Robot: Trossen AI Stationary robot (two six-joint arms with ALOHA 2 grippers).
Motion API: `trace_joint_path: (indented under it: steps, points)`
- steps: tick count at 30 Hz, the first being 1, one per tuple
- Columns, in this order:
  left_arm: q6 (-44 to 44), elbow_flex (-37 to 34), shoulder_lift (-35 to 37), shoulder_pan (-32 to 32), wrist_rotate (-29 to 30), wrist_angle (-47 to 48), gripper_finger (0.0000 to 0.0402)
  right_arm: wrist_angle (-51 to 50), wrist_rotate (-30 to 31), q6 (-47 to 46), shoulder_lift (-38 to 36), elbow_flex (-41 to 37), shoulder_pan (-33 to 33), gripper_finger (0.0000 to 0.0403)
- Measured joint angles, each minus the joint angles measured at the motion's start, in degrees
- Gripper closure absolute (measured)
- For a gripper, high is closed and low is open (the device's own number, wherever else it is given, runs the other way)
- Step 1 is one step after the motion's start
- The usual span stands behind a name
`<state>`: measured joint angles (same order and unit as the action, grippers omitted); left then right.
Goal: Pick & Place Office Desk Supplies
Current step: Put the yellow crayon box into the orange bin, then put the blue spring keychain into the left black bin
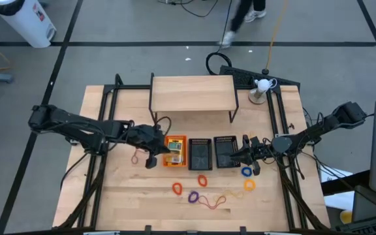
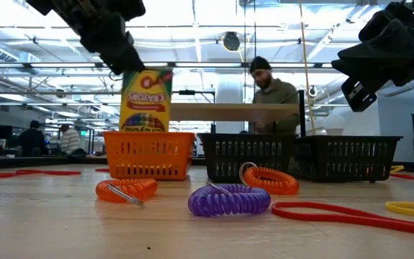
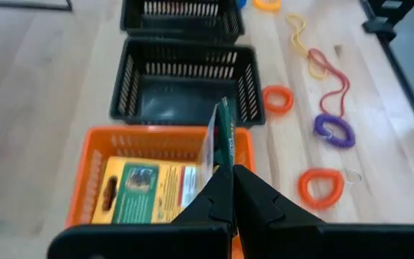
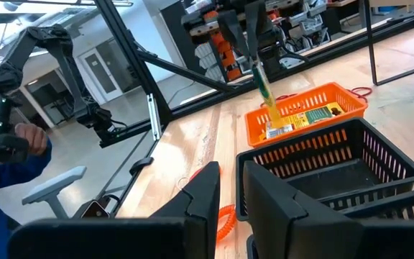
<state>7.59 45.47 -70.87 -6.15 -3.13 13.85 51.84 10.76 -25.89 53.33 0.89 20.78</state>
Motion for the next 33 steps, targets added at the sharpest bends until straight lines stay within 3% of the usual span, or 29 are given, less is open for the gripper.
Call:
trace_joint_path:
  steps: [6, 14, 33]
  points:
    - [-1.0, 0.1, -4.1, 0.4, -1.3, -1.1, 0.0397, -0.2, 0.1, 0.0, 0.0, 0.0, 0.0, 0.0344]
    - [-1.7, 0.1, -4.5, 1.8, -1.8, -2.0, 0.0363, -0.2, 0.1, 0.0, 0.1, 0.0, 0.0, 0.0344]
    - [-4.9, 0.1, -4.4, 2.0, -2.4, -2.8, 0.0206, -0.2, 0.0, 0.0, 0.1, 0.0, 0.0, 0.0344]
